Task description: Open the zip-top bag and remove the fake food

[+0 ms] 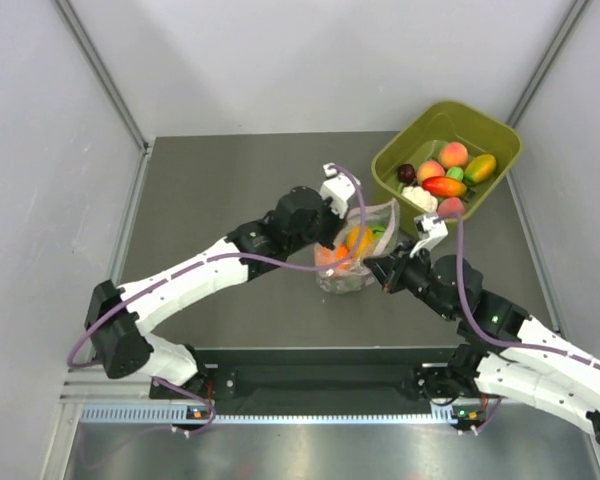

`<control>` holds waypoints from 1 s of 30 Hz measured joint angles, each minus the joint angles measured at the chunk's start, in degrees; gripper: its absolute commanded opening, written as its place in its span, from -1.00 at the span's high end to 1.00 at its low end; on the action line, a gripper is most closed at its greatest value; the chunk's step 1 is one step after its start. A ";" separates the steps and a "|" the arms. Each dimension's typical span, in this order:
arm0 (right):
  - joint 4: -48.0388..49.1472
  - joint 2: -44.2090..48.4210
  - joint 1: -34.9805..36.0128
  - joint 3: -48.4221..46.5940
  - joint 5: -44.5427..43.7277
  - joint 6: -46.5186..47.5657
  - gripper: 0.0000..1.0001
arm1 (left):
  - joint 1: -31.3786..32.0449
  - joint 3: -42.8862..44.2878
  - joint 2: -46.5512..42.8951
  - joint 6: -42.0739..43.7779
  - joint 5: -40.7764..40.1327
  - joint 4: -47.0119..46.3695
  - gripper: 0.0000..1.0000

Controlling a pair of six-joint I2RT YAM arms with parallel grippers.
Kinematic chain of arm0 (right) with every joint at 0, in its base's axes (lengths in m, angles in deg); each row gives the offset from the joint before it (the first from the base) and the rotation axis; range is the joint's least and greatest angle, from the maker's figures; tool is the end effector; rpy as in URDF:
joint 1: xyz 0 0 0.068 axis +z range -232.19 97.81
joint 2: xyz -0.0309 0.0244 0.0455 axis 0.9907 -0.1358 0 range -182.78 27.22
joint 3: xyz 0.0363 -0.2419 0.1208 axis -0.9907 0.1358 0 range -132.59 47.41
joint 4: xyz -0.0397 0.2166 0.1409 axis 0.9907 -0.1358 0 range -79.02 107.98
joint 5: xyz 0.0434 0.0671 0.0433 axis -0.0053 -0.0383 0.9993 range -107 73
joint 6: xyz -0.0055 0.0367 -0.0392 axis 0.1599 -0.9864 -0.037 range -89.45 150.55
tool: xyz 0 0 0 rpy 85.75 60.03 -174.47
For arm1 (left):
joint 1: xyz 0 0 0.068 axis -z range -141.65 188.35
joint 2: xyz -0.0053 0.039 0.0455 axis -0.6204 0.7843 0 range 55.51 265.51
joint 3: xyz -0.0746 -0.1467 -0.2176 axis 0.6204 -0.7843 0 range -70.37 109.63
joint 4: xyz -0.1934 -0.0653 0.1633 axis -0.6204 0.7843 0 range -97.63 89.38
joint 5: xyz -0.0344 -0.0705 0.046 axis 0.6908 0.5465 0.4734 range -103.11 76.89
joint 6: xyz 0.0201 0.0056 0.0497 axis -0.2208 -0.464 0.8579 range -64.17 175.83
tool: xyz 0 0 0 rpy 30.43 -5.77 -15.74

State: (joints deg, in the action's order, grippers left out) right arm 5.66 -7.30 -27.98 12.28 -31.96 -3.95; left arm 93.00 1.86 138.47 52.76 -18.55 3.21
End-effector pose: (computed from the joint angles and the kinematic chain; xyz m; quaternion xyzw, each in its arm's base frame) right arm 0.0969 0.1187 0.3037 -0.0507 0.7716 0.3655 0.5181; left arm 0.2001 -0.2765 0.3487 0.3354 0.7553 -0.2368 0.5109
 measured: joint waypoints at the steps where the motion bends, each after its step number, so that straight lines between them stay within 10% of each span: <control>1: -0.02 -1.29 0.00 -1.75 -0.42 1.03 1.00 | -1.25 -0.02 -0.74 -0.07 -0.52 0.66 1.00; 14: 1.73 -8.76 -2.25 -10.67 -1.20 6.82 1.00 | -5.81 3.17 -17.03 1.09 -5.97 8.31 1.00; 26: 7.23 -8.61 -9.88 9.05 3.72 -0.44 1.00 | -5.27 -2.10 -8.59 -1.29 2.54 12.87 1.00; 30: 3.41 -8.39 -9.90 10.34 2.45 -1.22 0.60 | -5.29 -5.38 -5.92 -2.86 4.17 12.50 1.00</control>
State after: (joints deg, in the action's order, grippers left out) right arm 9.07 -15.70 -37.88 22.62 -29.52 -5.17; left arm 87.71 -3.52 132.54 49.90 -14.37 15.71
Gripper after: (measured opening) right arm 0.095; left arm 0.017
